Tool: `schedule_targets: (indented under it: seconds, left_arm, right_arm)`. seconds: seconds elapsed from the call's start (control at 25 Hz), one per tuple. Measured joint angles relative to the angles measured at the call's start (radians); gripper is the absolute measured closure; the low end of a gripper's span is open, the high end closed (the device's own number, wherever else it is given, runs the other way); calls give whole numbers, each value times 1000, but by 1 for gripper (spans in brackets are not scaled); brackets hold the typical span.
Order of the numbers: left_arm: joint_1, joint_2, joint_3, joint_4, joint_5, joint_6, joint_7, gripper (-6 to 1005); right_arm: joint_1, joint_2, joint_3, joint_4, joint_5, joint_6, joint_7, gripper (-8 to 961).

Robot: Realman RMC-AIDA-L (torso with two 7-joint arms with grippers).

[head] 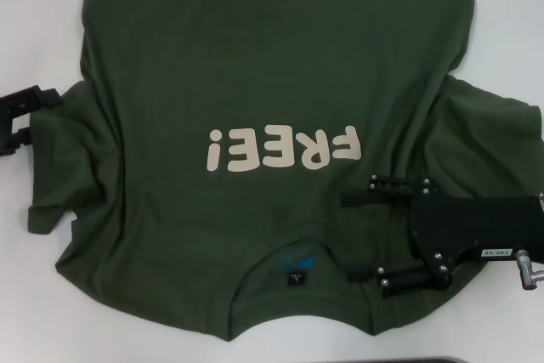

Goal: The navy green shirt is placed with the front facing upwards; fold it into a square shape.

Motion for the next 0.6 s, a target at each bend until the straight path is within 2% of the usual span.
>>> schedule_targets:
  seconds: [0.44, 0.6]
  left_arm:
    - [-1, -2, 2, -1, 4, 30, 5, 66]
    - [-2, 1, 32, -1, 4, 51, -3, 66]
  right_arm:
    - [-4, -2, 0, 0, 0, -1, 0, 30]
    - [-4, -2, 0, 0, 0, -3, 0, 30]
